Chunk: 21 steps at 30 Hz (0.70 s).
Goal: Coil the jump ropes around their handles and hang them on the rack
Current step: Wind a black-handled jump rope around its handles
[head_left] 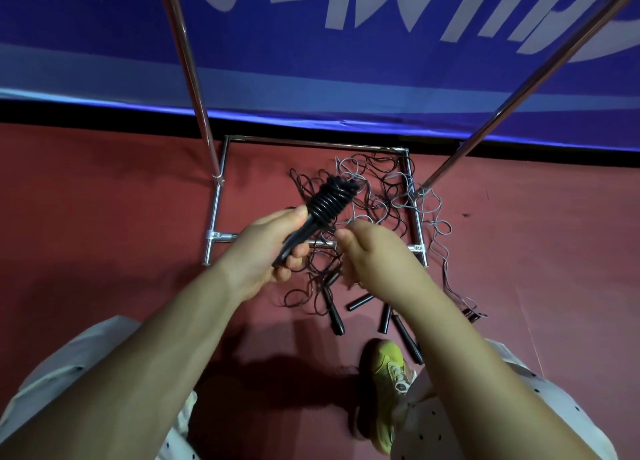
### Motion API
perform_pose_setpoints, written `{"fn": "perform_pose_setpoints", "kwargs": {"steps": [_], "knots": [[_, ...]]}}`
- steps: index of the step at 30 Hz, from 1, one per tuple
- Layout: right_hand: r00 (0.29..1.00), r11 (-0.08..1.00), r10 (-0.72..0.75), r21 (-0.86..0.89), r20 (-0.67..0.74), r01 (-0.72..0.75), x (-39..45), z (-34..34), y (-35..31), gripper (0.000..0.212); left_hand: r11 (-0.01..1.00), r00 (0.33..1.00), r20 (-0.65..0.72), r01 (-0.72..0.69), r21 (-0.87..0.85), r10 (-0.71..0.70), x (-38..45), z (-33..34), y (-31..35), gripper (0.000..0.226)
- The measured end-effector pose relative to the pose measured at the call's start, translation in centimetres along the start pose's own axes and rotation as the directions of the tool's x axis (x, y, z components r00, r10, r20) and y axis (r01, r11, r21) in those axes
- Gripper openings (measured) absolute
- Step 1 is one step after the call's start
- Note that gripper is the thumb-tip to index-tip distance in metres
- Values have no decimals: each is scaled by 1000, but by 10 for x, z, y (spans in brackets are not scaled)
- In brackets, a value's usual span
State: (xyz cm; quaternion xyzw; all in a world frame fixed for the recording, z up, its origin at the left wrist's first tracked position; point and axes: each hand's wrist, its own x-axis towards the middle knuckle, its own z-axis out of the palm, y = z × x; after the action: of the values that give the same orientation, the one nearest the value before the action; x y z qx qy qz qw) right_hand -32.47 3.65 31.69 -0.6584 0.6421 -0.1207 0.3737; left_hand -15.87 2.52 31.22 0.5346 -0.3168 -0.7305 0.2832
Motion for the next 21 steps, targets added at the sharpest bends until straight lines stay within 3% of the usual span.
{"fn": "perform_pose_setpoints", "kwargs": {"steps": [2,4,7,10,13,16,17,18,20,21], "knots": [[997,960,-10,-281,-72,-11,-1,9,-5,28,990,991,-101,-70,122,83,4,3,-5,22],[994,960,-46,-279,-96,18,-4,14,-8,27,964,973,-141,-148,221,182,9,3,-10,20],[996,999,-29,40,-87,32,-6,10,-9,36,927,946,-141,-242,285,290,14,2,-14,14],[995,913,94,397,13,-92,-4,10,-3,45,854,915,-93,-325,407,393,14,6,-16,29],[977,829,201,519,71,-208,-1,13,-1,50,717,883,-77,-323,618,464,13,8,-20,43],[974,806,226,555,35,-207,3,13,2,46,624,872,-11,-342,703,490,14,5,-22,52],[976,810,219,553,22,-194,4,12,3,45,671,890,7,-350,654,457,14,4,-21,47],[979,826,203,536,5,-174,4,11,5,44,778,922,5,-330,534,388,13,4,-19,38],[991,874,129,476,-40,-94,2,9,6,42,980,989,5,-145,135,146,8,4,-11,26],[996,889,71,456,-56,-38,0,7,4,39,1000,997,72,-14,-11,15,4,1,-6,32]]}}
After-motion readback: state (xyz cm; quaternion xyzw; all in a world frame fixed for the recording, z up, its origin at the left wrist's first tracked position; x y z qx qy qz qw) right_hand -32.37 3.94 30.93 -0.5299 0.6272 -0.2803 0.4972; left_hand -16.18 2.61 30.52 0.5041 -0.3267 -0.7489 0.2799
